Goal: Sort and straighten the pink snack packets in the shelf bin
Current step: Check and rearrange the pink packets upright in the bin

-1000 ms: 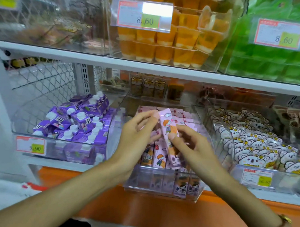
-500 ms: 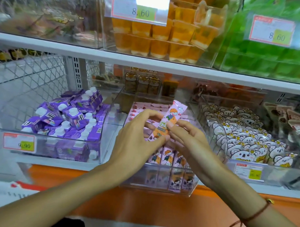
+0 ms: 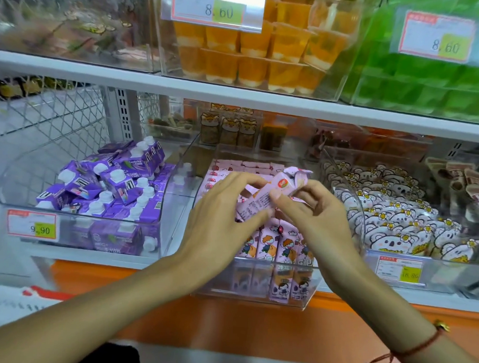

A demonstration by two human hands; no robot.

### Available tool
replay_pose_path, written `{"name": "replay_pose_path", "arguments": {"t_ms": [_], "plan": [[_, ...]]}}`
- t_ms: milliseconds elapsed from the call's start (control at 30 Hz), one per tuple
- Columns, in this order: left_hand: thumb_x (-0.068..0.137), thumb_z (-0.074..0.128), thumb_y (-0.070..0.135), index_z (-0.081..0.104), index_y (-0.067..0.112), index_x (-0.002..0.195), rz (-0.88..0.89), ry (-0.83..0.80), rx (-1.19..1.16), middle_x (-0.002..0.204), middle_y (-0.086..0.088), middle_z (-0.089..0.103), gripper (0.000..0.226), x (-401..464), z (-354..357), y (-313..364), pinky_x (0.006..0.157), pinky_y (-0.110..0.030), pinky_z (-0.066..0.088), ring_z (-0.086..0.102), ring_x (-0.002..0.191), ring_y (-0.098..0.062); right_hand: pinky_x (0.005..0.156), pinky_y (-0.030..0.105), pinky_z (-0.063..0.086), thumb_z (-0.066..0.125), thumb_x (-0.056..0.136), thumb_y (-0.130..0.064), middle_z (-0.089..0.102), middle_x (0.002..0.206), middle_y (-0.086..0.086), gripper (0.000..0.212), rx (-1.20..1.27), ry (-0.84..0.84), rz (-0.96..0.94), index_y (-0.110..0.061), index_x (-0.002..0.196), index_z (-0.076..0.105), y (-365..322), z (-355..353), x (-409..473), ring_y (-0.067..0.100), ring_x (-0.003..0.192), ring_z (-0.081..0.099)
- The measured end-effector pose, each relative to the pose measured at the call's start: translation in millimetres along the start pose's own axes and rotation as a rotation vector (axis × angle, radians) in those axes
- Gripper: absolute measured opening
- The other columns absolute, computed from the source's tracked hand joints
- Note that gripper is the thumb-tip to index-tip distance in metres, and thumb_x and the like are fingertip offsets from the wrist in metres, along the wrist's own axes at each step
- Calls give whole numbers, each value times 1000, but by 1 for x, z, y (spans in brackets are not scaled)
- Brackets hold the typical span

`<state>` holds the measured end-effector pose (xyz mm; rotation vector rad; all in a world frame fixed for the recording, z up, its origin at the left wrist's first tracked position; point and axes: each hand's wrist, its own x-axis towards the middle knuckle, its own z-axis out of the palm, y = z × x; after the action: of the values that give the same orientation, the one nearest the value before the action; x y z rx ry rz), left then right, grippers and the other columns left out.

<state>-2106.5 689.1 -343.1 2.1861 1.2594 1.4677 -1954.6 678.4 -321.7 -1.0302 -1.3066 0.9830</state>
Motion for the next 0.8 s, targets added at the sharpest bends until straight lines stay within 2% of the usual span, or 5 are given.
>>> {"name": "replay_pose_path", "arguments": {"t_ms": [133, 233, 467, 633, 800], "plan": [[90, 62, 34, 59, 34, 117, -86, -67, -182, 111, 21, 64, 27, 6, -7, 3, 80, -19, 50, 59, 102, 3, 75, 17, 55, 69, 81, -26, 73, 98, -4, 28, -50, -39, -12, -20, 108, 67, -4, -6, 2, 6, 89, 70], [87, 63, 33, 66, 32, 100, -363, -159, -502, 90, 17, 72, 13, 10, -11, 10, 64, -11, 51, 67, 83, 6, 67, 14, 52, 68, 83, -32, 73, 92, -4, 21, -107, -29, 20, -23, 102, 69, -5, -11, 5, 4, 80, 70], [82, 65, 47, 74, 19, 96, -765, -361, -793, 91, 2, 76, 33, 12, -15, 14, 63, -19, 57, 73, 80, -7, 56, 17, 52, 65, 85, -38, 67, 74, 8, 36, -98, -50, 157, -3, 94, 64, -2, -9, 6, 9, 60, 60], [85, 64, 44, 73, 21, 105, -711, -375, -733, 92, 6, 76, 32, 12, -16, 12, 67, -19, 57, 71, 77, -3, 61, 18, 54, 63, 87, -36, 69, 84, 15, 31, -108, -69, 125, -17, 111, 59, -3, -8, 3, 9, 65, 62], [88, 65, 24, 64, 38, 105, -269, -242, -465, 104, 22, 70, 22, 13, -21, 11, 76, -9, 51, 66, 95, 6, 80, 17, 53, 60, 89, -29, 66, 108, -3, 43, -146, -172, -92, -33, 130, 47, -2, -12, 1, 6, 97, 66]]}}
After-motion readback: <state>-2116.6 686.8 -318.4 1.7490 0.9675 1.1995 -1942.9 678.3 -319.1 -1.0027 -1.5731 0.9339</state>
